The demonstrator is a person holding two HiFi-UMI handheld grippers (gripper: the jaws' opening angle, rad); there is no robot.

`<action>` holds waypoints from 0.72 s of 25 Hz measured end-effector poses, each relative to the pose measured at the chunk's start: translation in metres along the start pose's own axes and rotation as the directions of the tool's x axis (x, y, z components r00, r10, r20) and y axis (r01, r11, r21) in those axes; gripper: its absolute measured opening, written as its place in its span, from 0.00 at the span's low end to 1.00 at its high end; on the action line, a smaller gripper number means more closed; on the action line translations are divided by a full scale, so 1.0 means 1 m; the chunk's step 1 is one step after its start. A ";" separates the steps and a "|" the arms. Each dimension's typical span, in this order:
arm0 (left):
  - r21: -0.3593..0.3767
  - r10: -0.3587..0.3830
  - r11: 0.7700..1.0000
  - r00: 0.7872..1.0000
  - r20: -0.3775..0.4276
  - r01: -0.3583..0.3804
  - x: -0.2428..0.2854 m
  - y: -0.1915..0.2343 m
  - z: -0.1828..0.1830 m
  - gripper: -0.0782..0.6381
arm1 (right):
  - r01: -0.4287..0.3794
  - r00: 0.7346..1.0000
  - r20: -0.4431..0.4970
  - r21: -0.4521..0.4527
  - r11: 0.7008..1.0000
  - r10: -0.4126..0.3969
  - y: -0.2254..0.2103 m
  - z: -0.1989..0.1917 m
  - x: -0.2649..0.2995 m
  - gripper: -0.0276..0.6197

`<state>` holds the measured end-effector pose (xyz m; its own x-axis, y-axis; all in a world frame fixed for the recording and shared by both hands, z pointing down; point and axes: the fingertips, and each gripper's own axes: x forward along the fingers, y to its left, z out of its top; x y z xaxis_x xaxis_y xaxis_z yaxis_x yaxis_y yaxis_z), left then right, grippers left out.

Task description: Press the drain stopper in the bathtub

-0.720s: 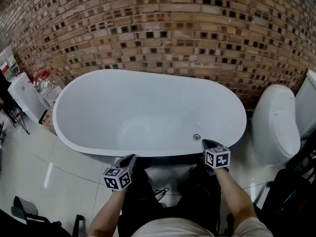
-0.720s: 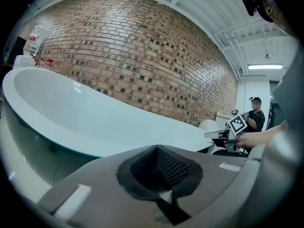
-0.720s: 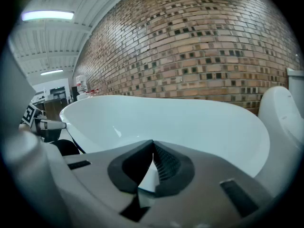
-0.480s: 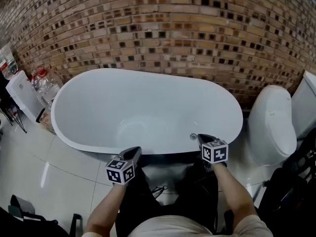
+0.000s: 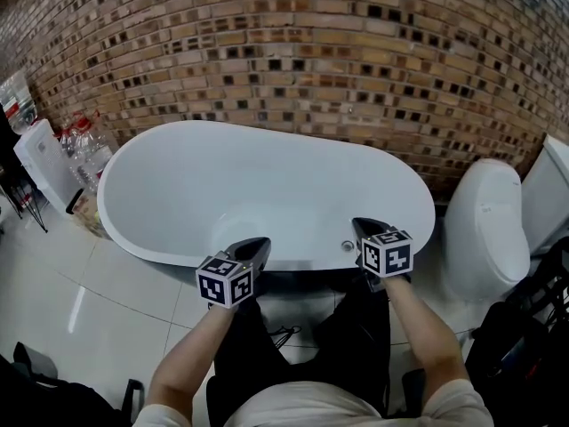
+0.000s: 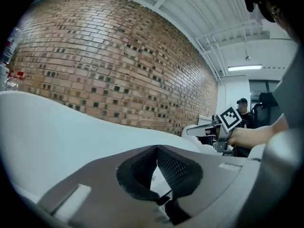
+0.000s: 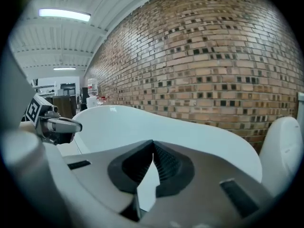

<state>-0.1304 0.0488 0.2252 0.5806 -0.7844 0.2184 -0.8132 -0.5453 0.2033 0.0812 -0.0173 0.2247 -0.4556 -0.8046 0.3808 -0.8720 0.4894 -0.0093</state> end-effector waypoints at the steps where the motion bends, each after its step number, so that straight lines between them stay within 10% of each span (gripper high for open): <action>1: 0.006 -0.006 1.000 1.000 0.007 0.006 0.000 -0.003 0.005 0.12 | 0.000 1.000 0.011 -0.010 1.000 0.000 0.003 0.006 -0.003 0.07; 18: 0.246 -0.129 0.963 0.990 0.058 0.111 0.022 -0.068 0.114 0.12 | 0.007 0.975 0.217 -0.214 0.977 0.040 0.053 0.161 -0.032 0.07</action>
<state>-0.0666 0.0352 0.1071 0.6771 -0.7235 0.1345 -0.7286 -0.6847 -0.0153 0.0208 -0.0195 0.0636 -0.5183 -0.8379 0.1709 -0.8167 0.5443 0.1919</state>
